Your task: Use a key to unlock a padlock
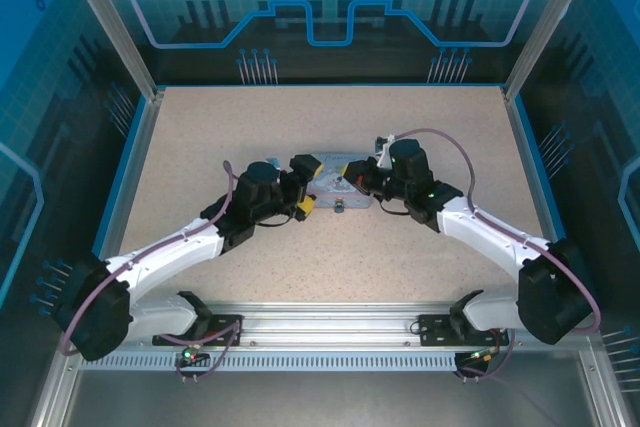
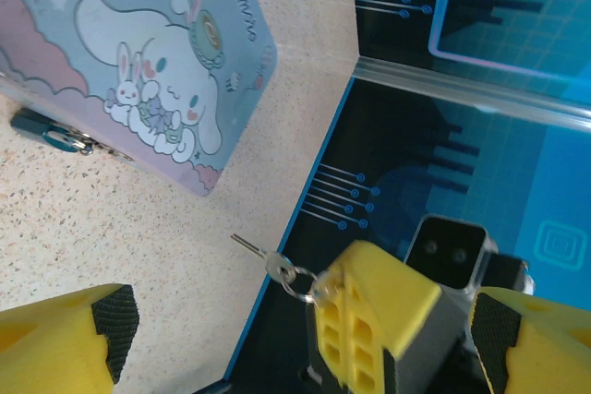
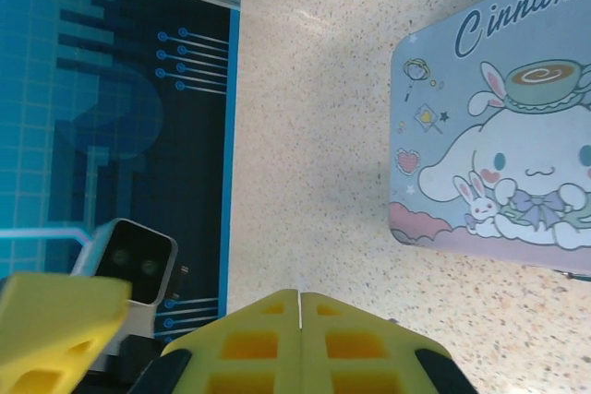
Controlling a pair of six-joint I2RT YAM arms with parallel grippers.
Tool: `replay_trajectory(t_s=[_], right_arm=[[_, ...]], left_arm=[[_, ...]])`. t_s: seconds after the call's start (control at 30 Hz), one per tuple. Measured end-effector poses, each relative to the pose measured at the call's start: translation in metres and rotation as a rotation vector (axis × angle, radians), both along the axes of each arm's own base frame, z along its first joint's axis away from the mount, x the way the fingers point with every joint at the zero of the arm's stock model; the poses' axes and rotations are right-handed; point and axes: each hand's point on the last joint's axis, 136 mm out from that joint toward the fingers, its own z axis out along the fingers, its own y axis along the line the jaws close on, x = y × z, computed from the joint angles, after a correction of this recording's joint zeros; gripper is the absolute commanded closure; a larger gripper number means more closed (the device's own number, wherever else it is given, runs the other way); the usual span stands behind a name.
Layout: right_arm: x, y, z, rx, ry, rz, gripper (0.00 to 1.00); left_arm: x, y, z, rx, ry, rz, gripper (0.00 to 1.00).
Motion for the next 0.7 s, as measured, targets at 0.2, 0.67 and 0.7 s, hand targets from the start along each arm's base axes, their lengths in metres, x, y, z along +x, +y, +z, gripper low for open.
replay_trajectory(t_s=[0.2,0.67,0.7], right_arm=[[-0.004,0.013,0.007,0.026,-0.007,-0.019,1.00],[-0.011,0.047,0.038,0.086,-0.058,0.012,1.00],[-0.011,0.047,0.037,0.083,-0.057,0.012,1.00]], left_arm=[[0.009,-0.003,-0.003,-0.092,0.067,0.066,0.06],[0.027,-0.011,-0.006,-0.228,0.114,0.147,0.14],[0.029,-0.011,-0.003,-0.239,0.109,0.154,0.17]])
